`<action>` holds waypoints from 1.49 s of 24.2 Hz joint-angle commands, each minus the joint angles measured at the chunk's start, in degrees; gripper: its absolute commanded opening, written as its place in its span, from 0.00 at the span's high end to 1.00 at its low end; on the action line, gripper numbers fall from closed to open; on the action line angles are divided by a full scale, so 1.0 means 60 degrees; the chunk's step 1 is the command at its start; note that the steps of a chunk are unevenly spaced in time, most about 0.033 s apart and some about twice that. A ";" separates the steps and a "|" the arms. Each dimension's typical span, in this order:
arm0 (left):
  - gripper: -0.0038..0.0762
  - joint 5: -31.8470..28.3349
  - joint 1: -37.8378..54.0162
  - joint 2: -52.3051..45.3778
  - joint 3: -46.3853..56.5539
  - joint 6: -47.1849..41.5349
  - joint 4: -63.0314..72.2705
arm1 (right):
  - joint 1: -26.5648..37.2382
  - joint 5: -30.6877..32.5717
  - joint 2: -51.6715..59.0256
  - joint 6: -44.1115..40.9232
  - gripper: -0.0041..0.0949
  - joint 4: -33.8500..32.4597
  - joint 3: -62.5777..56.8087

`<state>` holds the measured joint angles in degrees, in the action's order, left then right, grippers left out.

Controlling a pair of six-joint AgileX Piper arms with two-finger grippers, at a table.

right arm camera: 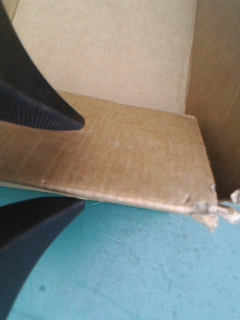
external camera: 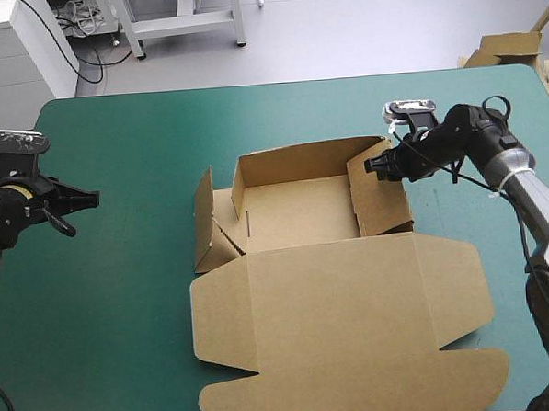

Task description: Fold the box

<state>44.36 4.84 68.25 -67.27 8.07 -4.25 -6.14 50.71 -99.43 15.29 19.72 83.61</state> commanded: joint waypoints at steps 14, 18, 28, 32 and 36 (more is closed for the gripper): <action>0.94 0.1373 0.3727 0.1030 -0.0306 0.2233 0.6052 | -0.0007 0.2722 0.1330 -0.0954 0.46 -0.1696 0.3203; 0.94 0.1710 0.3727 0.1096 -0.0306 0.2508 0.6083 | -0.0007 0.2702 0.1515 -0.0954 0.46 -0.1365 0.2176; 0.94 0.2192 0.3727 0.1112 -0.0306 0.2545 0.6376 | -0.0007 0.1402 -0.0076 -0.0514 0.46 -0.0927 0.1075; 0.94 0.2233 0.3727 0.1112 -0.0306 0.2585 0.6376 | -0.0007 0.1419 -0.0401 -0.0433 0.46 -0.0557 0.1057; 0.94 0.2233 0.3727 0.1112 -0.0306 0.2585 0.6376 | -0.0007 0.1228 -0.0667 -0.0435 0.52 -0.0452 0.1057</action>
<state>59.01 27.17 76.41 -67.27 23.58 31.57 -6.14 59.96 -105.20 12.07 15.62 88.56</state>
